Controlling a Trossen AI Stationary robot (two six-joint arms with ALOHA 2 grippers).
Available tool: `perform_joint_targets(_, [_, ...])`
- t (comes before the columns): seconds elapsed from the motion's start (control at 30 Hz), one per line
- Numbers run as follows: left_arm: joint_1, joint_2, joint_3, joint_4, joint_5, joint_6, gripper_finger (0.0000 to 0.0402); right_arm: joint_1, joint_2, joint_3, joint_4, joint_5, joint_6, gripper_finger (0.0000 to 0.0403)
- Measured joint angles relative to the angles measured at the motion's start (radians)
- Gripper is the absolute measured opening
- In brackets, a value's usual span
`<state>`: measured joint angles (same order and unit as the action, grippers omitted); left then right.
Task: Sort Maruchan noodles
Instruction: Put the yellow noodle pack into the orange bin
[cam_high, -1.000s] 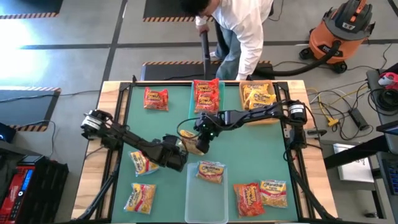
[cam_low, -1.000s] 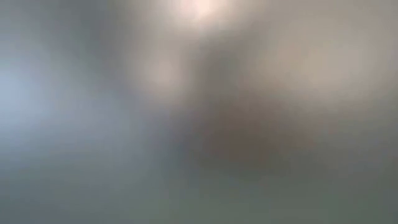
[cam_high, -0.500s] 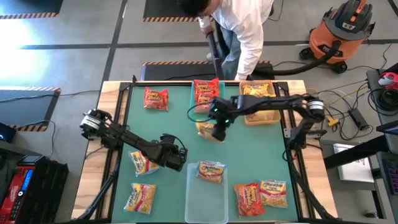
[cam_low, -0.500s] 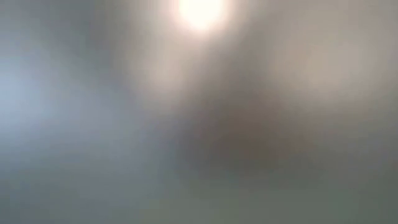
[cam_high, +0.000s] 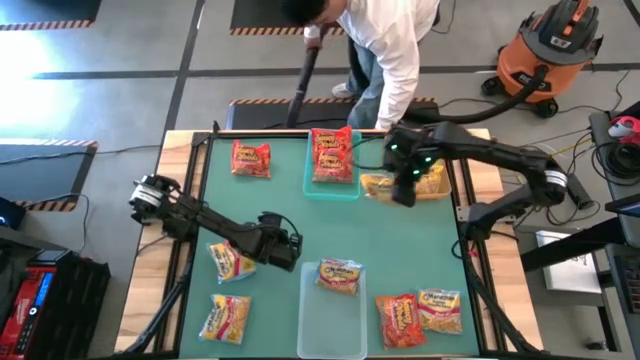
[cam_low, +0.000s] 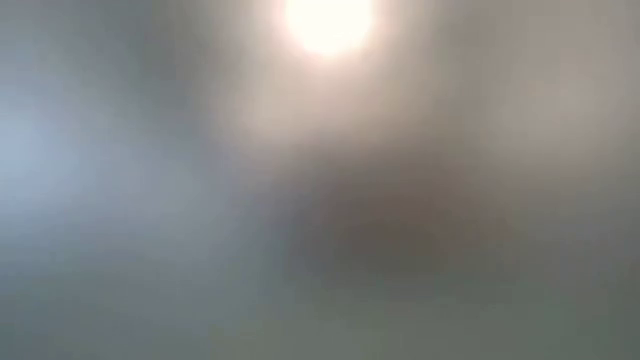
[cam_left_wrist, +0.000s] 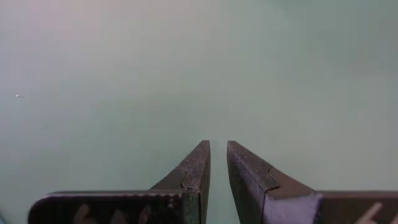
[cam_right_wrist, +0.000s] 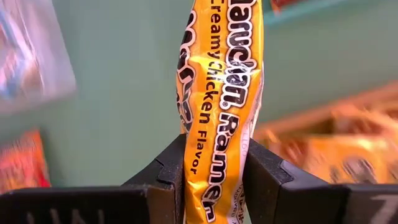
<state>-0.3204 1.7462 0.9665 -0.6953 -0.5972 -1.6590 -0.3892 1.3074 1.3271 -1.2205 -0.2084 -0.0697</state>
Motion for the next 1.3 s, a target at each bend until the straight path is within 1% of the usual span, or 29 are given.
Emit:
perform_joint_targets(0.13, [0.015, 0.0, 0.0, 0.004, -0.043, 0.014, 0.0038, -0.073, -0.061, -0.015, -0.11, 0.042, -0.123, 0.01])
perform_joint_targets(0.27, [0.051, 0.0, 0.0, 0.004, -0.05, 0.072, 0.0038, -0.146, -0.092, -0.033, -0.144, 0.107, -0.24, 0.01])
perform_joint_targets(0.4, [0.094, 0.0, 0.0, 0.004, -0.05, 0.15, 0.0038, -0.207, -0.089, -0.039, -0.175, 0.107, -0.315, 0.0102])
perform_joint_targets(0.53, [0.131, 0.0, 0.0, 0.004, -0.05, 0.187, 0.0038, -0.245, -0.077, -0.053, -0.206, 0.107, -0.395, 0.0104])
perform_joint_targets(0.73, [0.172, 0.0, 0.0, 0.006, -0.051, 0.262, 0.0038, -0.265, -0.051, -0.12, -0.202, 0.107, -0.445, 0.0105])
perform_joint_targets(0.83, [0.187, 0.0, 0.0, 0.01, -0.051, 0.291, 0.0038, -0.265, -0.037, -0.164, -0.164, 0.108, -0.441, 0.0106])
perform_joint_targets(0.97, [0.199, 0.0, 0.0, 0.024, -0.05, 0.324, 0.0038, -0.265, -0.024, -0.207, -0.104, 0.106, -0.355, 0.0116])
perform_joint_targets(1.13, [0.202, 0.0, 0.0, 0.03, -0.044, 0.325, 0.0038, -0.264, -0.018, -0.232, -0.092, 0.114, -0.304, 0.0157])
perform_joint_targets(1.2, [0.203, 0.0, 0.0, 0.032, -0.04, 0.332, 0.0038, -0.264, -0.02, -0.234, -0.084, 0.153, -0.296, 0.0177])
perform_joint_targets(1.3, [0.206, 0.0, 0.0, 0.033, -0.039, 0.342, 0.0038, -0.264, -0.022, -0.217, -0.085, 0.291, -0.26, 0.0201])
